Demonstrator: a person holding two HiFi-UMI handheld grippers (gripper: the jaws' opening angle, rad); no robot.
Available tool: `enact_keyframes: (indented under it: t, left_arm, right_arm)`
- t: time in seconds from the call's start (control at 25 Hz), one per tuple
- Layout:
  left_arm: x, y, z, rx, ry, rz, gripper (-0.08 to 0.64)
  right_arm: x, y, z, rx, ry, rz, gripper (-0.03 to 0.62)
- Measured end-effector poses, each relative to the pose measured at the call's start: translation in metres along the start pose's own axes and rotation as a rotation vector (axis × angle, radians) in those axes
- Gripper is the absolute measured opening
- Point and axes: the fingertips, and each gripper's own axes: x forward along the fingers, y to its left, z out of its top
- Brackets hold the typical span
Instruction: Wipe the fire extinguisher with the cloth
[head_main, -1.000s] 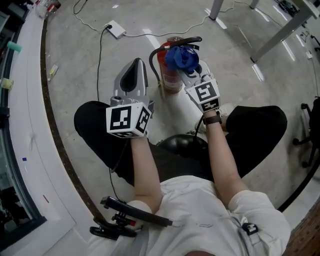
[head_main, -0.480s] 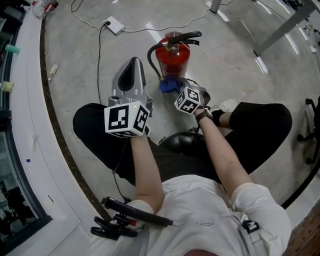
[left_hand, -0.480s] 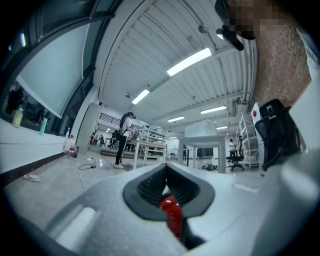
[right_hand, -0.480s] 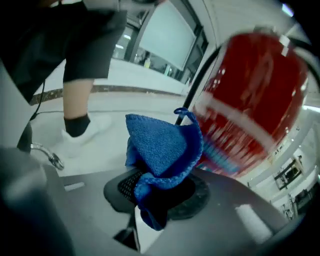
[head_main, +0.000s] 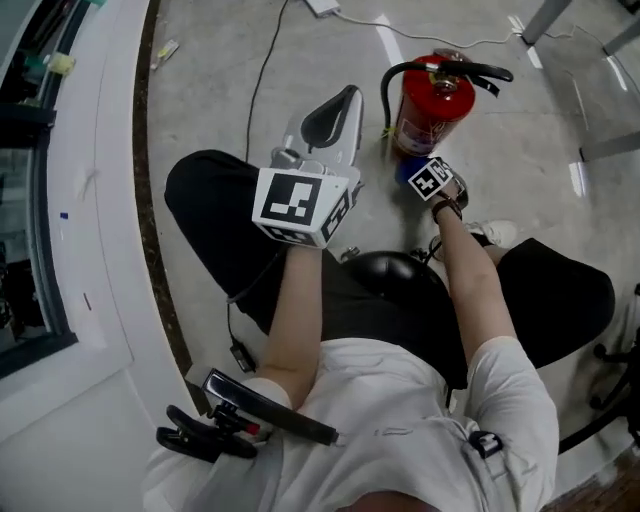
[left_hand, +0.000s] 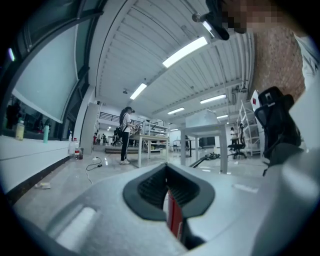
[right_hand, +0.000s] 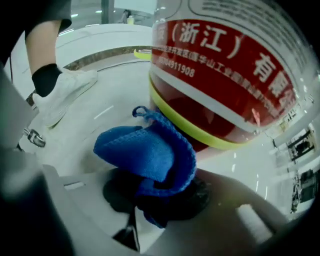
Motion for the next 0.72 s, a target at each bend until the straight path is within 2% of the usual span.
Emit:
enact_keyframes:
  t: [0.08,0.16,0.2,0.32,0.4,0.56,0.72]
  left_arm:
    - [-0.003,0.006,0.003,-0.005,-0.009,-0.001,0.000]
    - [-0.001,0.008,0.010,-0.025,-0.031,-0.003,0.000]
    - [0.003,0.006,0.015,-0.035,-0.046,-0.007,0.000]
    - [0.015,-0.012,0.034,-0.040,-0.086,-0.047,0.000]
    - [0.020,-0.028,0.043,-0.029,-0.104,-0.081,0.000]
    - [0.028,-0.056,0.043,-0.029,-0.108,-0.144,0.000]
    - [0.026,-0.060,0.032,-0.056,-0.088,-0.157,0.000]
  right_arm:
    - [-0.007,0.000,0.005,0.013,0.011,0.012,0.107]
    - [-0.021,0.001,0.013,0.105,-0.039,0.018,0.107]
    - [-0.032,-0.001,0.015,0.185,-0.085,0.028,0.106]
    - [-0.084,0.011,0.020,0.508,-0.259,0.092,0.106]
    - [-0.138,0.006,0.037,0.657,-0.425,0.075,0.106]
    - [-0.256,-0.029,0.061,0.761,-0.759,-0.029,0.107]
    - [-0.346,-0.058,0.073,0.824,-0.986,-0.101,0.104]
